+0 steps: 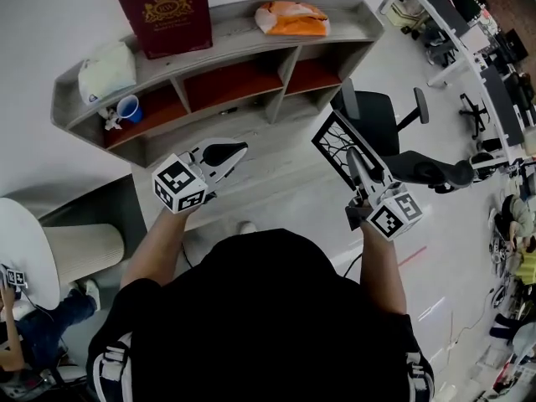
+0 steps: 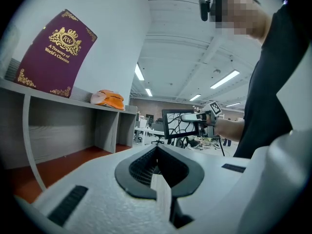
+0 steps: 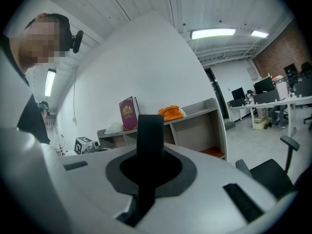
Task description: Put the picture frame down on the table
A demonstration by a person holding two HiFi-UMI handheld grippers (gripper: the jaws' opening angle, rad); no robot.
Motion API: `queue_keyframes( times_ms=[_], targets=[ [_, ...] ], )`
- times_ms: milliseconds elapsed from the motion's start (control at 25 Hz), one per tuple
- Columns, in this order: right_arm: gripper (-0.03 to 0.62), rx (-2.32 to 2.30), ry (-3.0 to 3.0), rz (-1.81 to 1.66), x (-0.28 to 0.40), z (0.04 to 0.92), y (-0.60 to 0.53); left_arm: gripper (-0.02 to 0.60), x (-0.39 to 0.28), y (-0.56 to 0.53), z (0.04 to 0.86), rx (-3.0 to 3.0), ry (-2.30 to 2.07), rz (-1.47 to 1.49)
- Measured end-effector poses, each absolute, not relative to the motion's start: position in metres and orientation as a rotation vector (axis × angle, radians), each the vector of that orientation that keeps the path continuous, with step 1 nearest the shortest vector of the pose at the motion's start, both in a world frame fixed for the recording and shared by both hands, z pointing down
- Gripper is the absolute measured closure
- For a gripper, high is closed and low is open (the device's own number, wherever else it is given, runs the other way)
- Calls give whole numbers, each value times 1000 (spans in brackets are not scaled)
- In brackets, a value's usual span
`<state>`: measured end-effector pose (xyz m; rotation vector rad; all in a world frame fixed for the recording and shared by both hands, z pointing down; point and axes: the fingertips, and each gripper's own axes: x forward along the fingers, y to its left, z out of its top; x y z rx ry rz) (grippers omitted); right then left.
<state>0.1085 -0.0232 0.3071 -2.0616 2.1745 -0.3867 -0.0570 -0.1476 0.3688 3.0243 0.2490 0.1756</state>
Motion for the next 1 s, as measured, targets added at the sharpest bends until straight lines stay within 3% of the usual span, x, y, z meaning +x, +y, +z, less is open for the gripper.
queue_keyframes(
  times_ms=[560, 1000],
  targets=[
    [577, -1983, 2252, -321, 110, 302, -48, 563, -41, -170, 381, 3010, 253, 225],
    [577, -1882, 2327, -290, 155, 295, -66, 563, -14, -180, 367, 3028, 108, 200]
  ],
)
